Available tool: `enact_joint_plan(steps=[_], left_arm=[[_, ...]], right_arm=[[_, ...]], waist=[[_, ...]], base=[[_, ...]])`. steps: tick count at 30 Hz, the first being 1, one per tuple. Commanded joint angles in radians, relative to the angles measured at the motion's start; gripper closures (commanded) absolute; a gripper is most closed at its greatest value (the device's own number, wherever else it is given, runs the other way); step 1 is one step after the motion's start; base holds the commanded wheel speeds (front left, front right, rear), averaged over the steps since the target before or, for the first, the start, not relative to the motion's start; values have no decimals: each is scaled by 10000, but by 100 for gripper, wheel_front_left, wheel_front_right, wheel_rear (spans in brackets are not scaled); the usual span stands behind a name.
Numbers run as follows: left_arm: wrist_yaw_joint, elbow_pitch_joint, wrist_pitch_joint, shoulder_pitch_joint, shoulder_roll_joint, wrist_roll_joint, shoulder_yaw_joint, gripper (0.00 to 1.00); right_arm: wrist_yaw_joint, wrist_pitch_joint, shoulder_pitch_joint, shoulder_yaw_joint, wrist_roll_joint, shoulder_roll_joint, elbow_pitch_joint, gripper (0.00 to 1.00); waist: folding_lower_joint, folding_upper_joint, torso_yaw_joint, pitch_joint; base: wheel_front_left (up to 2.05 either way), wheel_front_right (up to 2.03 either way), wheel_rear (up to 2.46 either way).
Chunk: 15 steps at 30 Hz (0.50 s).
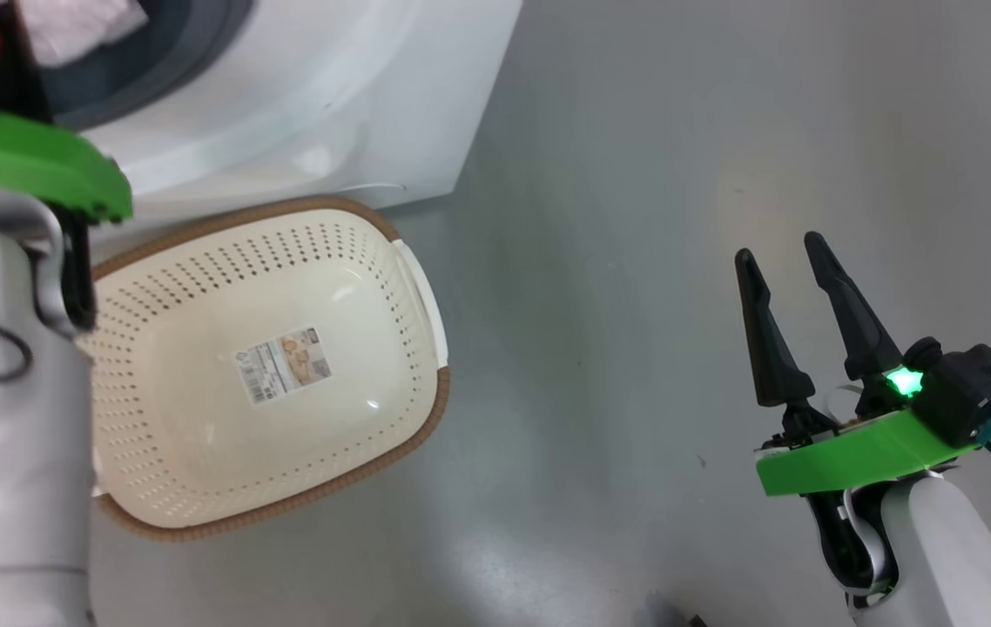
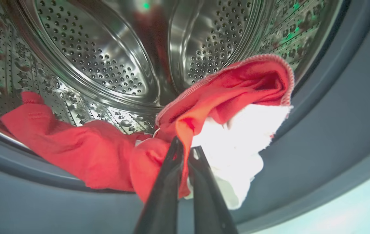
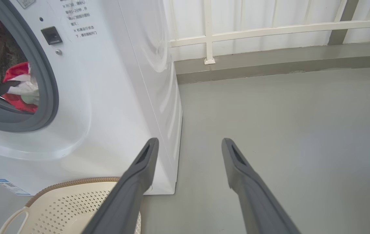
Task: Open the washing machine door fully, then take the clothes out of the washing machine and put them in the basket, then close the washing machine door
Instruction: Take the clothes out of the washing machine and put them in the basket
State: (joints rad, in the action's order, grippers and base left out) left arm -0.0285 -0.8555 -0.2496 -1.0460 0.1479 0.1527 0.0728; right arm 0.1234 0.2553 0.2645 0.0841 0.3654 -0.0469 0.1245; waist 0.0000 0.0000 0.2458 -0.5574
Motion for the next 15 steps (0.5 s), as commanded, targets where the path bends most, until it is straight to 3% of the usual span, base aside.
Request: enact_joint_plan(steps=[1,15], left_arm=[[-98,642,-120,499,225,76,295,100],[-511,4673,-121,3341,-871,-348,1448,100]], right_arm=[[73,65,-342,134,-104,-34,-219,0],[73,65,-723,-269,-388,-34,-280,0]], waist=[[0,0,-206,232],[0,0,-809,701]], base=[[0,0,0],[0,0,0]])
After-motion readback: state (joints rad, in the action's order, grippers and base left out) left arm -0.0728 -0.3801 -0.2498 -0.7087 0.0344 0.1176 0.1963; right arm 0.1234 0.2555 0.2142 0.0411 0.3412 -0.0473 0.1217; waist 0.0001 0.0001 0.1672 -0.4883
